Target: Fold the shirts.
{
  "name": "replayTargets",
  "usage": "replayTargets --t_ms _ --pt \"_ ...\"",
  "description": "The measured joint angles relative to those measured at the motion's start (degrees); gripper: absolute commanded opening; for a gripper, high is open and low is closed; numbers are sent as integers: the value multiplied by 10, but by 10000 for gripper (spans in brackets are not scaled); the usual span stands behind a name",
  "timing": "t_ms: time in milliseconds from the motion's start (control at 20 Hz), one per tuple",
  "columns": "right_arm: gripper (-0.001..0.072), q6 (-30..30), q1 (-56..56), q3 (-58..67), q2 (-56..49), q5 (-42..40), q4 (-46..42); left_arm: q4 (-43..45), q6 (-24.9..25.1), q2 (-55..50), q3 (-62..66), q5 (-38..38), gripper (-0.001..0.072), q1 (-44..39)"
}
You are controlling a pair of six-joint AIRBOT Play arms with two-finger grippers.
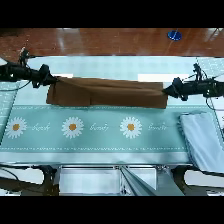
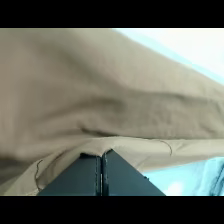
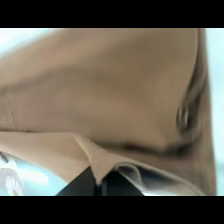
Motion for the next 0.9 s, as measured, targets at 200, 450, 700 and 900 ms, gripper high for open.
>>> replayTargets --t_ms 200,450,700,900 --pt "114 -2 0 72 -74 0 16 -1 -14 -104 122 -44 124 -8" --pt "421 -5 -1 103 -124 -37 35 0 -8 -165 175 -45 509 -21" --pt "420 -5 -50 109 -105 -10 28 7 5 -158 217 -83 509 6" --pt "420 27 -85 91 -68 15 -52 12 17 -94 222 -105 509 36"
